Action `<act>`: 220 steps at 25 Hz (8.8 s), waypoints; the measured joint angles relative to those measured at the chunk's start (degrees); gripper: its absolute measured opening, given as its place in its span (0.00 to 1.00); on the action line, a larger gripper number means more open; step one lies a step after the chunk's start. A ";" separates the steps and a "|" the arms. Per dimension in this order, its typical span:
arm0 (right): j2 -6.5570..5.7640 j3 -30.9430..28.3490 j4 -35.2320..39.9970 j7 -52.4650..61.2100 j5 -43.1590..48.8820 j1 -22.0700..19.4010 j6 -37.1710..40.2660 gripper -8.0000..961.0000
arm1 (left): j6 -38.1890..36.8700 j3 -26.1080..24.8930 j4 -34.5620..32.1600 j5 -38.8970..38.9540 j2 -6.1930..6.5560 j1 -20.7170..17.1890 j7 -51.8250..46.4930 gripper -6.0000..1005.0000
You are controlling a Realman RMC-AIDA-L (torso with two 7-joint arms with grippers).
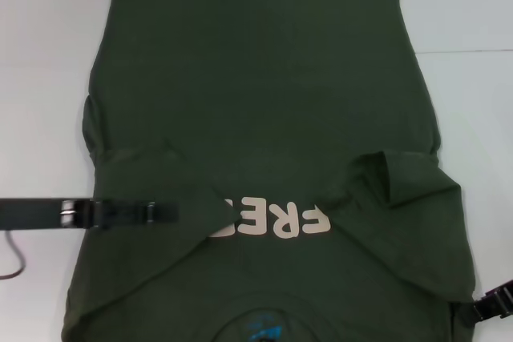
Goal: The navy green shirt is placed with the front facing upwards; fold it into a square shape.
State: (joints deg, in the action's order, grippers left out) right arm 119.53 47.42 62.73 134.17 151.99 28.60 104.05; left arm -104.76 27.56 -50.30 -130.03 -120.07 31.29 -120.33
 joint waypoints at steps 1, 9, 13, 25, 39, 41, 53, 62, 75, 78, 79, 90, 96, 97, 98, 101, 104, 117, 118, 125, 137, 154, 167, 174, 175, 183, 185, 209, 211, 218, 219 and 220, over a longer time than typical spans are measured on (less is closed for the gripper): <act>0.00 -0.32 0.00 -0.35 -0.72 -0.28 -0.08 0.05 | -0.24 0.00 -1.45 -0.95 0.01 -0.42 -1.96 0.84; 0.00 -1.58 -0.12 -2.43 -4.07 -1.05 -0.39 0.05 | -4.86 -0.49 -10.64 -9.45 1.14 -1.97 -17.08 0.83; 0.00 -1.59 -0.15 -2.64 -4.75 -0.92 -0.57 0.05 | -7.22 -0.52 -14.39 -15.98 1.37 -1.49 -22.10 0.83; 0.00 -1.54 -0.15 -3.54 -5.72 -0.10 -0.90 0.05 | -6.04 -0.88 -13.35 -24.24 1.60 -1.45 -25.51 0.82; -0.02 -1.44 -0.67 -3.57 -5.74 0.88 -0.65 0.05 | -1.54 0.26 -7.61 -26.42 1.42 -1.45 -25.15 0.82; -0.05 -1.45 -0.84 -3.57 -5.74 0.94 -0.71 0.05 | -1.46 0.27 -7.50 -26.71 1.42 -1.41 -25.14 0.81; -0.09 -1.15 -1.03 -3.64 -5.74 1.54 -0.55 0.05 | 0.22 0.53 -5.04 -27.38 1.42 -0.85 -25.11 0.81; -0.09 -1.11 -1.17 -3.83 -5.74 1.63 -0.43 0.05 | 0.73 0.57 -4.49 -27.33 1.50 -0.08 -25.33 0.80; -0.36 -1.54 -1.65 -3.92 -5.74 1.72 -0.35 0.05 | 1.43 2.13 -4.45 -27.82 1.61 0.01 -25.20 0.61; -0.35 -1.56 -1.65 -3.96 -5.80 1.72 -0.35 0.05 | 1.45 2.46 -4.45 -27.82 1.61 0.06 -25.20 0.49; -0.35 -1.57 -1.65 -3.96 -5.82 1.72 -0.35 0.05 | 1.46 2.53 -4.45 -27.82 1.60 0.08 -25.19 0.45; -0.84 -1.79 -3.01 -4.69 -8.08 0.98 -0.35 0.05 | 1.65 2.64 -3.58 -27.66 1.46 0.11 -23.65 0.16; -0.69 -7.42 -5.19 -10.28 -8.17 0.08 -0.28 0.05 | 1.94 0.75 -2.89 -24.97 1.41 -0.36 -14.46 0.13; -0.70 -9.18 -6.23 -12.11 -8.21 -0.07 -0.29 0.05 | 2.09 0.19 -2.35 -24.76 1.41 -0.43 -12.41 0.12; -0.61 -11.77 -7.72 -15.16 -8.20 -0.36 -0.28 0.05 | 2.41 -0.43 -1.73 -24.60 1.42 -0.47 -10.73 0.11; -0.36 -17.30 -11.38 -22.14 -8.45 -1.41 -0.38 0.05 | 3.76 -3.18 1.26 -24.36 1.64 -0.61 -4.64 0.08; -0.53 -21.45 -15.10 -28.95 -9.90 -2.86 -0.28 0.05 | 4.64 -8.14 4.90 -23.80 2.04 -0.90 4.33 0.08; -1.21 -30.35 -25.71 -57.63 -19.15 -11.08 2.13 0.05 | 4.37 -12.99 7.58 -16.26 1.72 -4.11 29.10 0.07; -1.33 -31.53 -26.89 -60.34 -19.21 -11.60 2.62 0.05 | 4.41 -13.03 8.26 -15.97 1.66 -4.40 32.28 0.07; -1.64 -39.87 -30.71 -75.58 -19.41 -15.17 6.69 0.05 | 3.18 -14.11 9.51 -15.14 0.80 -6.43 47.74 0.07; -1.39 -42.02 -33.86 -90.63 -19.08 -21.78 9.57 0.05 | -11.18 -18.08 8.30 -20.13 0.99 -9.82 66.94 0.07; -1.69 -41.38 -36.46 -92.80 -24.25 -23.18 9.89 0.05 | -11.53 -28.96 7.71 -18.92 1.60 -11.81 72.78 0.07; -2.04 -46.63 -36.42 -88.64 -28.98 -20.14 9.55 0.05 | -7.00 -34.78 11.28 -12.17 1.80 -11.59 69.42 0.07; -2.36 -46.64 -36.38 -89.58 -28.99 -20.72 9.81 0.05 | -2.30 -34.86 13.07 -7.29 1.81 -11.25 63.33 0.08; -2.44 -46.70 -36.38 -89.60 -29.01 -20.89 9.86 0.05 | -1.52 -34.86 13.27 -6.85 1.86 -11.19 62.38 0.08; -2.46 -47.75 -36.59 -89.43 -30.61 -21.04 9.66 0.05 | -0.38 -34.85 14.18 -5.39 2.16 -10.40 60.18 0.08; -2.46 -48.77 -36.46 -88.85 -30.71 -20.77 9.48 0.05 | -0.43 -34.86 14.18 -5.30 2.36 -10.34 59.98 0.08; -2.23 -52.74 -36.11 -74.98 -30.54 -8.59 -8.30 0.05 | 13.86 -35.25 21.40 -0.55 2.06 -5.51 61.67 0.08; -2.30 -52.39 -36.12 -73.15 -30.46 -6.93 -11.31 0.05 | 16.41 -35.20 22.15 0.28 2.05 -4.73 61.77 0.08; -1.81 -49.75 -36.58 -69.82 -30.47 -1.77 -22.99 0.05 | 27.83 -34.93 24.93 1.61 1.65 -0.02 61.96 0.09; -1.70 -49.23 -36.68 -69.70 -30.52 -1.12 -24.39 0.05 | 29.51 -34.93 25.14 1.70 1.44 0.82 61.99 0.09; -1.60 -48.79 -36.72 -69.62 -30.53 -0.39 -25.56 0.05 | 30.44 -34.93 25.19 1.81 1.21 1.44 62.00 0.09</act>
State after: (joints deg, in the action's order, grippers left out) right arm 117.93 -1.37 26.01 64.55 121.45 28.21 78.49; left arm -74.32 -7.37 -25.11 -128.23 -118.86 32.73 -58.33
